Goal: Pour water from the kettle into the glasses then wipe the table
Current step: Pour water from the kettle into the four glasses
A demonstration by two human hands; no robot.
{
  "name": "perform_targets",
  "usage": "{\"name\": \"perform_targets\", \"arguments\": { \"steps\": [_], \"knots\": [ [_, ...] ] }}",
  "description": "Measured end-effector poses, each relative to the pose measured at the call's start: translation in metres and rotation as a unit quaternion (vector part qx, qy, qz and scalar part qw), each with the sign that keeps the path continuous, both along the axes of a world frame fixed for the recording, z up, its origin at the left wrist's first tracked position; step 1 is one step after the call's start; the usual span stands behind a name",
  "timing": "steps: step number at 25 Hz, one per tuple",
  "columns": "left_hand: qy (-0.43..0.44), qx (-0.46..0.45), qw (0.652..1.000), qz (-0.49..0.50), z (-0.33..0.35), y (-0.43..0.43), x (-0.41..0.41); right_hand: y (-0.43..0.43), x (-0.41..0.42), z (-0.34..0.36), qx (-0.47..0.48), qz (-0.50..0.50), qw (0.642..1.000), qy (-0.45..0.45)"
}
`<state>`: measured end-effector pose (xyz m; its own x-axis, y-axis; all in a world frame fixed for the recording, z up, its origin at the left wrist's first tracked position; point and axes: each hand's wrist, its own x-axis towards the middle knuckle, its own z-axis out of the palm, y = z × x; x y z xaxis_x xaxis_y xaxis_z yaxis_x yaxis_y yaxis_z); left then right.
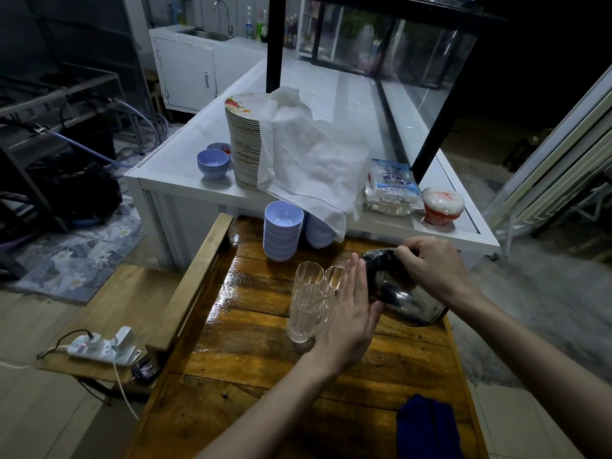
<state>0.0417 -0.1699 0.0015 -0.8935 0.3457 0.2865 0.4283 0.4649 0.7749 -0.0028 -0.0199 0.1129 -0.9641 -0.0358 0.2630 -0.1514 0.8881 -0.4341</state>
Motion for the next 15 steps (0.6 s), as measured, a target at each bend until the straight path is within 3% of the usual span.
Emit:
{"name": "perform_targets", "arguments": {
  "steps": [15],
  "knots": [
    [0.000, -0.008, 1.000, -0.002, 0.0020, -0.0039, -0.0009, -0.0019, -0.0031, -0.0019, -0.009, 0.005, 1.000, 0.000]
  ]
}}
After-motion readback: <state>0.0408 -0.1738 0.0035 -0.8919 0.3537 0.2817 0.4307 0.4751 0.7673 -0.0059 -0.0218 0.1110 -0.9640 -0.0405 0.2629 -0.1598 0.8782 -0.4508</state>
